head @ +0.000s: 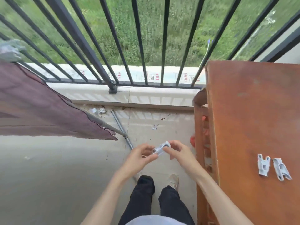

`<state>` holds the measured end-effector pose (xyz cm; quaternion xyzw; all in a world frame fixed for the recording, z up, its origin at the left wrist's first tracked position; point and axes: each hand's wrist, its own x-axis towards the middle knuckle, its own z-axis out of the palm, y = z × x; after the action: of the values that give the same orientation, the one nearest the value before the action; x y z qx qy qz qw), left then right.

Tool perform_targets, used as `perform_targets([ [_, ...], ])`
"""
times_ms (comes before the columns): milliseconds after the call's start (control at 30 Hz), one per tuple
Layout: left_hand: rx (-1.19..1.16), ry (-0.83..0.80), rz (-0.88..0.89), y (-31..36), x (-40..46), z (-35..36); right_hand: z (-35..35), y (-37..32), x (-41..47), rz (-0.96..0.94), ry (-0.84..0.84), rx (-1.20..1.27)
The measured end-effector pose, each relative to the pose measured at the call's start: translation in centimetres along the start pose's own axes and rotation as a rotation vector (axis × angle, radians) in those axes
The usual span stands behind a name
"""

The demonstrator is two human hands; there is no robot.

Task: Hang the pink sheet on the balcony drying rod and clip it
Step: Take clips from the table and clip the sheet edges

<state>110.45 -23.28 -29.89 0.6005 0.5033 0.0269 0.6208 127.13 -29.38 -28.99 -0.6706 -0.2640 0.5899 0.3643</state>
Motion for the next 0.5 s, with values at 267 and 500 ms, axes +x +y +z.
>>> perform_targets([
  [267,-0.17,0.264,-0.088,-5.8,2.4,-6.6,10.7,-0.2,8.7,0.038,0.039,0.194],
  [500,-0.231,0.816,-0.315,-10.5,7.0,-11.0,13.2,1.4,17.2,0.105,0.008,0.168],
])
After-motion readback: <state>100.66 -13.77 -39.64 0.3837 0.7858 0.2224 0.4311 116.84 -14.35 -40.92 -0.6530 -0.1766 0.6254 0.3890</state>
